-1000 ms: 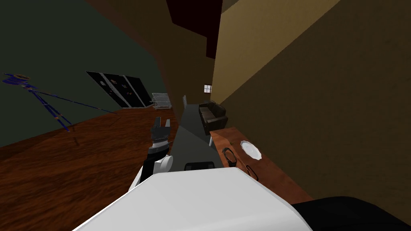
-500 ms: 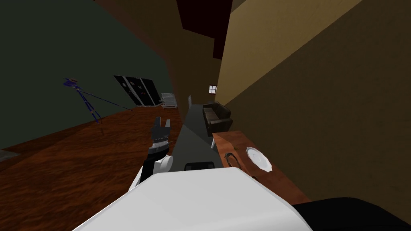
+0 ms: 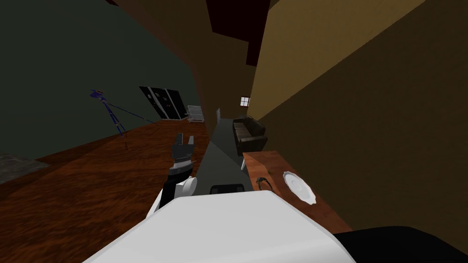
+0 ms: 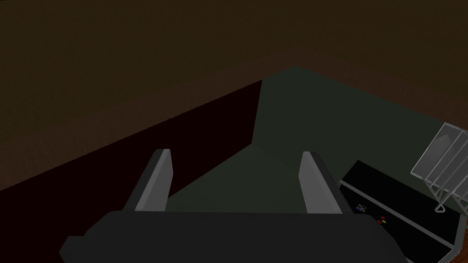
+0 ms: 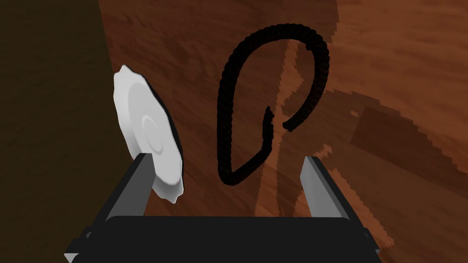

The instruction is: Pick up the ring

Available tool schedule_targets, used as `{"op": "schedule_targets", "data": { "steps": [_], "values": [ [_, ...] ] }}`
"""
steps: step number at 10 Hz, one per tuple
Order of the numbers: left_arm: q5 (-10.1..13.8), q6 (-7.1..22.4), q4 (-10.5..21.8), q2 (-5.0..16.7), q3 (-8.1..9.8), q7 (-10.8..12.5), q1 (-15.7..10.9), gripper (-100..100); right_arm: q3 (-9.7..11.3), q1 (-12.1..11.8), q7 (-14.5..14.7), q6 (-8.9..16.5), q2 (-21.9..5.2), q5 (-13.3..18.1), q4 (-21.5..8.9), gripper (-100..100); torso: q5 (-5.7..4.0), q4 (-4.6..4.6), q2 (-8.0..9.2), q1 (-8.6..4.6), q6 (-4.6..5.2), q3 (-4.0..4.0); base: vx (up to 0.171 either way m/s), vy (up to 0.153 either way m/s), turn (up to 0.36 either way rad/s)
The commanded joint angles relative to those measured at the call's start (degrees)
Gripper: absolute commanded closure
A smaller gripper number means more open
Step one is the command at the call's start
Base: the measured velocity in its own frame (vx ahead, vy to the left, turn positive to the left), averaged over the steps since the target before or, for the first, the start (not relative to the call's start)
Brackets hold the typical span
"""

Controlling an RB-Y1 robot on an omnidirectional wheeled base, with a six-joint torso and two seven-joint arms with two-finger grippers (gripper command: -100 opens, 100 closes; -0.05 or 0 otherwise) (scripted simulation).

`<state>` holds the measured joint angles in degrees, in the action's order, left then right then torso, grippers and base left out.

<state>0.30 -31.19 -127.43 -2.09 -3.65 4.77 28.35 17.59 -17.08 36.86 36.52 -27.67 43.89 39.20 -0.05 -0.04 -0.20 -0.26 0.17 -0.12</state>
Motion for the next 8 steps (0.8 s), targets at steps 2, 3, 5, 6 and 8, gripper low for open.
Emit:
{"op": "schedule_targets", "data": {
  "steps": [2, 3, 5, 6, 8],
  "values": [
    [0.0, 0.0, 0.0, 0.0, 0.01, 0.0, 0.0, 0, 0.7, 1.9, -1.5, 2.4, 2.9, 2.0, -1.7, -100, -0.05, 0.02, 0.07, -0.22, 0.00, 0.04, -0.046, -0.155, 0.020],
    [0.0, 0.0, 0.0, 0.0, 0.01, 0.0, 0.0, 0, 0.9, 2.4, -1.8, 3.2, 3.8, 2.5, -1.8, -100, -0.08, 0.03, 0.12, -0.35, 0.00, 0.07, -0.061, -0.148, 0.019],
    [0.0, 0.0, 0.0, 0.0, 0.00, 0.0, 0.0, 0, 0.9, 3.0, -2.4, 2.2, 3.5, 2.8, -3.3, 100, -0.03, 0.02, 0.08, -0.03, 0.01, 0.05, -0.015, -0.036, 0.006],
    [0.0, 0.0, 0.0, 0.0, 0.00, 0.0, 0.0, 0, 0.9, 3.0, -2.4, 2.2, 3.4, 2.7, -3.3, 100, 0.02, 0.00, 0.00, 0.15, 0.01, 0.01, 0.000, 0.000, 0.000],
    [0.0, 0.0, 0.0, 0.0, -0.01, 0.0, 0.0, 0, 1.0, 3.0, -2.3, 2.2, 3.4, 2.8, -3.3, 100, 0.03, 0.01, -0.03, 0.24, 0.03, 0.00, 0.000, 0.000, 0.000]
  ]
}}
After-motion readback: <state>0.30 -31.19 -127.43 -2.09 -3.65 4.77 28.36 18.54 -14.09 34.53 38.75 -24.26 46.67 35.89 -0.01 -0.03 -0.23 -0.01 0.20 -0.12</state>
